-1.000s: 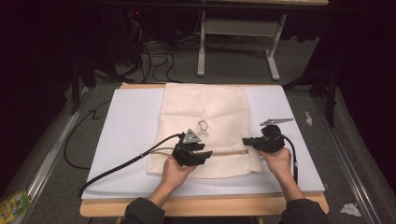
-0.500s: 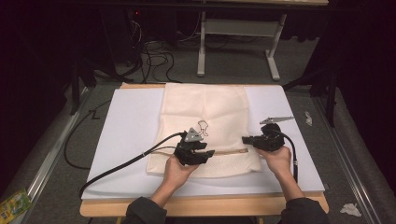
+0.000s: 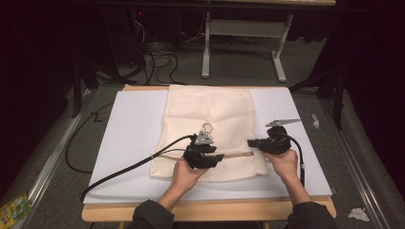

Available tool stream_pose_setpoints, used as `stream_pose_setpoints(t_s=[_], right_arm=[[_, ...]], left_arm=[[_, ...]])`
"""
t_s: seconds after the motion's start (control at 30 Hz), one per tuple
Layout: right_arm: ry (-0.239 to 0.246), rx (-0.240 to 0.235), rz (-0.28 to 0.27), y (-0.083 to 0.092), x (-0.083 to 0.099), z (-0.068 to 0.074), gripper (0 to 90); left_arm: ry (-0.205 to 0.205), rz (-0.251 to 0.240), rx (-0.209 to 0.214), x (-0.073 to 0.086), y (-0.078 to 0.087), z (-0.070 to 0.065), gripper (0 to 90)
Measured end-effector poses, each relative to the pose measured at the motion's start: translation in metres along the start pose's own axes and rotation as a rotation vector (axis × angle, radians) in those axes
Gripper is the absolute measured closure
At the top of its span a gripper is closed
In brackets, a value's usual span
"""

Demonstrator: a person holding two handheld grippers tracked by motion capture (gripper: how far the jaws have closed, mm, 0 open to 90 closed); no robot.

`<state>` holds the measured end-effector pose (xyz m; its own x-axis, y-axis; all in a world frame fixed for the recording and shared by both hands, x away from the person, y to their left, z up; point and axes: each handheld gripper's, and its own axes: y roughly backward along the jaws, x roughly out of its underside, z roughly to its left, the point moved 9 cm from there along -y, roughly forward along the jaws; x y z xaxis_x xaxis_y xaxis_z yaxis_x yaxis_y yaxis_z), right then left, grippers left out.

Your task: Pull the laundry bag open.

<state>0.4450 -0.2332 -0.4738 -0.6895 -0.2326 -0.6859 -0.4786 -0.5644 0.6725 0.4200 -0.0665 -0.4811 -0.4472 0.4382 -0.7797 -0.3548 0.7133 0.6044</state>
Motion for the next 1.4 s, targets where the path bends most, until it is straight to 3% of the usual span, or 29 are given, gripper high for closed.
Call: stream_pose_setpoints(t_s=[0.63, 1.13, 1.4], right_arm=[[0.002, -0.008, -0.010, -0.001, -0.001, -0.001, 88.1], [-0.003, -0.021, -0.020, 0.000, -0.003, 0.003, 88.1], [0.008, -0.029, -0.022, -0.002, -0.009, 0.011, 88.2]], left_arm=[[-0.035, 0.014, 0.052, -0.011, -0.020, -0.023, 57.5], [-0.010, 0.001, 0.110, -0.018, -0.034, -0.034, 61.6], [-0.012, -0.006, 0.116, -0.018, -0.036, -0.034, 63.5]])
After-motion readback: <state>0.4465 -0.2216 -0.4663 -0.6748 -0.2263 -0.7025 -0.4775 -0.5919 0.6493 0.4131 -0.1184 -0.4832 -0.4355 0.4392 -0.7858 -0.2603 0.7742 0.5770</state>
